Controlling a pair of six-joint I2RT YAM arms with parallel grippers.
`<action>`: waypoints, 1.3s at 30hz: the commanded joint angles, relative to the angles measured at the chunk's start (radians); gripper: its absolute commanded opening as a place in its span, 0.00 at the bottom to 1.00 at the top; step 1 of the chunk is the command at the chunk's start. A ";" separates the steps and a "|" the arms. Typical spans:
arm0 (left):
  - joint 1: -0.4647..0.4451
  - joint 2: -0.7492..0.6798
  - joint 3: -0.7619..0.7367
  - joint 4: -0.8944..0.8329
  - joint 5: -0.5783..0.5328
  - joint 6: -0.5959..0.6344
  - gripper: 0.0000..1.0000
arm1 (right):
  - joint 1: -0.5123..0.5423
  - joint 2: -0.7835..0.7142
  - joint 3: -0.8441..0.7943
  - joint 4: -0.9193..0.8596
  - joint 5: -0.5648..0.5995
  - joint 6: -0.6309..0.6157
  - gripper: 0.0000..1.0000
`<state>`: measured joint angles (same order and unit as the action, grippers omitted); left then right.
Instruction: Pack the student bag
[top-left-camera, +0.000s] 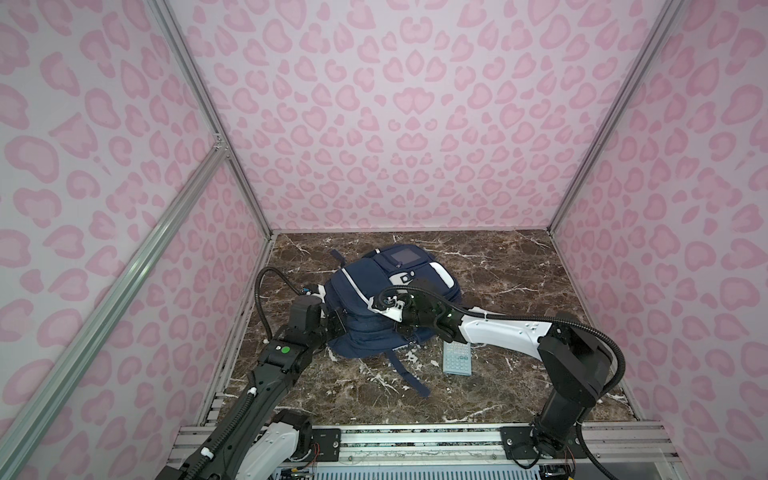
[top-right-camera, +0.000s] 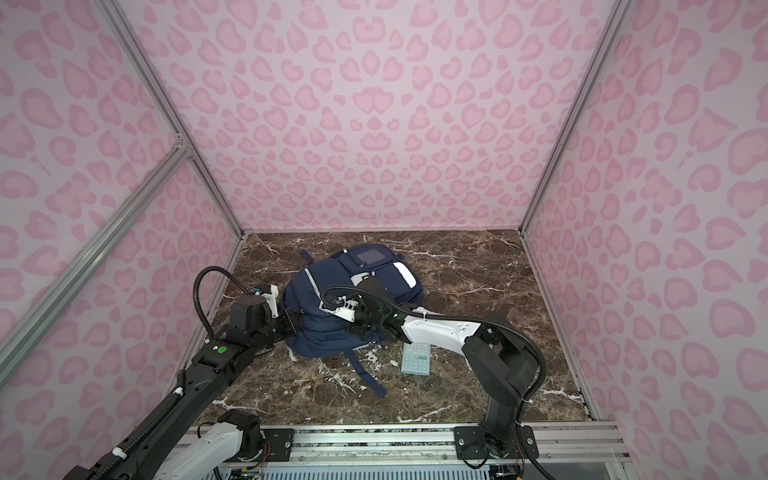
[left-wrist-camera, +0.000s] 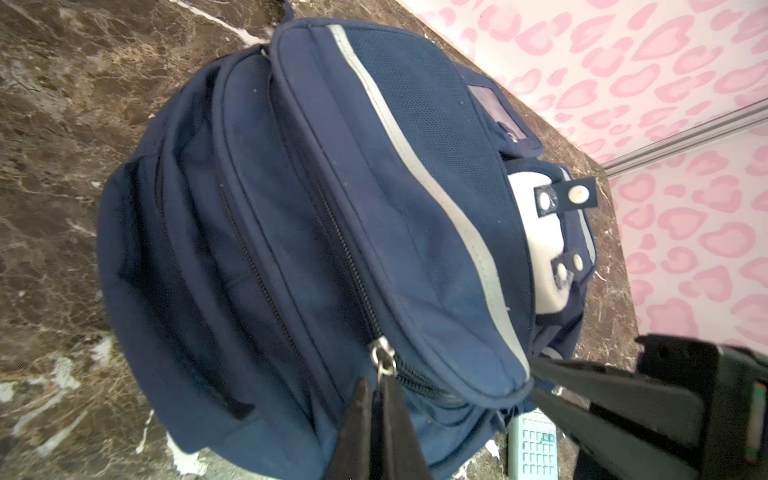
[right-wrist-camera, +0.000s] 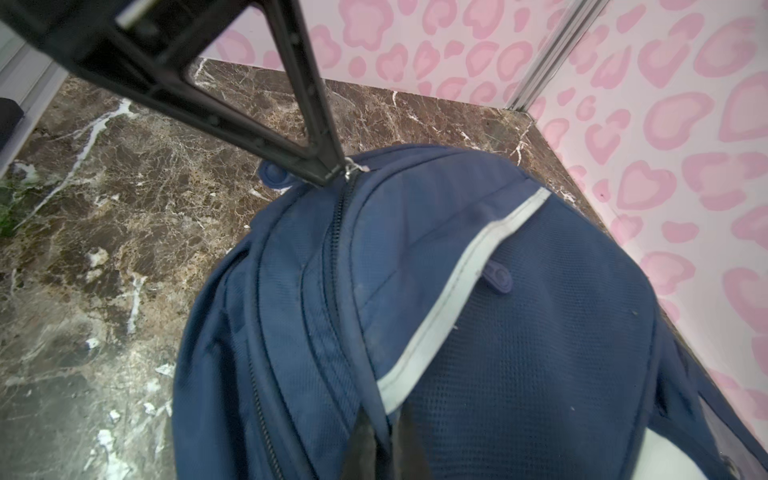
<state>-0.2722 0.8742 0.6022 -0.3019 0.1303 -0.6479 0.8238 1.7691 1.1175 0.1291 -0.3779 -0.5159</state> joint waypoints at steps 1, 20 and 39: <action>-0.001 -0.038 -0.054 -0.008 -0.043 -0.055 0.03 | -0.071 0.015 0.007 -0.103 0.176 -0.023 0.00; -0.301 -0.031 -0.065 0.124 0.016 -0.213 0.03 | 0.070 -0.087 -0.051 -0.020 0.150 -0.041 0.67; 0.037 0.000 -0.046 0.012 -0.113 -0.028 0.03 | -0.035 -0.133 -0.139 -0.108 0.052 -0.107 0.00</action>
<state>-0.2695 0.8646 0.5591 -0.2760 0.1307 -0.7341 0.8276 1.6436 0.9886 0.1074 -0.3134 -0.5976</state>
